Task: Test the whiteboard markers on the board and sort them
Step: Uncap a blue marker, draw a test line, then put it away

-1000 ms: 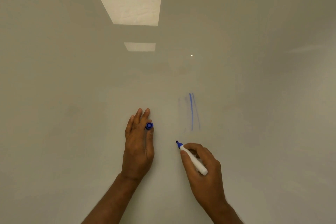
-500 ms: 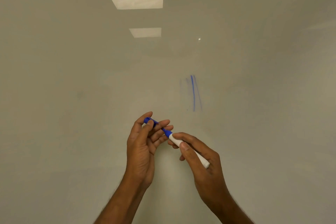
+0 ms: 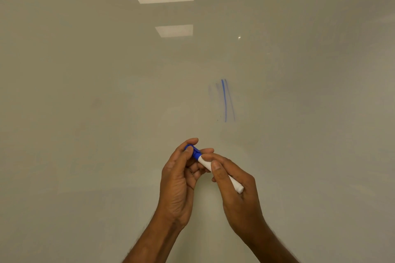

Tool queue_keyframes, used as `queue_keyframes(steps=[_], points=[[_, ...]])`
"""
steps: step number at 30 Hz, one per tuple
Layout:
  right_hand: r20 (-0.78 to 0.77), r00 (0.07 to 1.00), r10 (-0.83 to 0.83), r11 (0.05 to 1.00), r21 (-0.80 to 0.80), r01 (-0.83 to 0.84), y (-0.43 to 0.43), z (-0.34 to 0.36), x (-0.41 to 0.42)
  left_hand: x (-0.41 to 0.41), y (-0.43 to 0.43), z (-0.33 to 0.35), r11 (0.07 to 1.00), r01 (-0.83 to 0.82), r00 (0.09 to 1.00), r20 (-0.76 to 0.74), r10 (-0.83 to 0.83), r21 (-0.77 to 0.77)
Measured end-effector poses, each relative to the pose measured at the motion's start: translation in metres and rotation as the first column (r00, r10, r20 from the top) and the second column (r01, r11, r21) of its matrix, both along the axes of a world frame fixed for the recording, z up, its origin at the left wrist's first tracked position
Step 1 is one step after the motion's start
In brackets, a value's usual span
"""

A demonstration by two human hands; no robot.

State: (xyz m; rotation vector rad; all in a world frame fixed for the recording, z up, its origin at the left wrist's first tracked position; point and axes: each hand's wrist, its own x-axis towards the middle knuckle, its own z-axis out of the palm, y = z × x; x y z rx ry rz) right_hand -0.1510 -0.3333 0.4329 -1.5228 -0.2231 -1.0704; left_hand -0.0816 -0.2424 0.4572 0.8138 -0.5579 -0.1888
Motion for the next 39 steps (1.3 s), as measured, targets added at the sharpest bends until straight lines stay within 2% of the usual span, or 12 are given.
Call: queue_keyframes(steps=[7, 14, 19, 22, 24, 28, 32, 35, 39], points=[[-0.044, 0.999, -0.022, 0.998, 0.062, 0.025, 0.0, -0.008, 0.006, -0.005, -0.007, -0.011, 0.998, -0.056, 0.997, -0.058, 0.055, -0.016], [-0.097, 0.995, 0.01, 0.995, 0.097, 0.0, -0.01, -0.022, -0.003, -0.008, -0.003, -0.03, 0.999, -0.021, 0.993, -0.114, 0.026, 0.044], [-0.158, 0.987, -0.004, 0.998, 0.063, 0.014, -0.027, -0.037, -0.012, -0.011, 0.0, -0.043, 0.994, -0.044, 0.996, -0.074, 0.051, 0.096], [-0.265, 0.964, -0.002, 1.0, -0.01, -0.001, -0.033, -0.048, -0.017, -0.011, 0.0, -0.057, 0.968, -0.151, 0.989, 0.041, 0.145, 0.199], [-0.331, 0.941, -0.069, 0.995, -0.093, 0.041, -0.032, -0.056, -0.02, -0.012, 0.0, -0.069, 0.935, -0.23, 0.971, 0.125, 0.203, 0.27], [-0.346, 0.901, -0.26, 0.932, -0.333, 0.141, -0.029, -0.076, -0.019, -0.018, 0.007, -0.093, 0.829, -0.405, 0.908, 0.277, 0.314, 0.386], [-0.227, 0.913, -0.339, 0.858, -0.473, 0.201, -0.02, -0.098, -0.017, -0.024, 0.03, -0.116, 0.631, -0.622, 0.775, 0.48, 0.412, 0.463], [-0.133, 0.895, -0.426, 0.788, -0.541, 0.294, -0.006, -0.114, -0.016, -0.023, 0.057, -0.136, 0.438, -0.726, 0.683, 0.625, 0.378, 0.53], [-0.15, 0.87, -0.469, 0.761, -0.569, 0.312, 0.021, -0.136, -0.015, -0.023, 0.102, -0.162, 0.252, -0.832, 0.552, 0.784, 0.285, 0.495]])
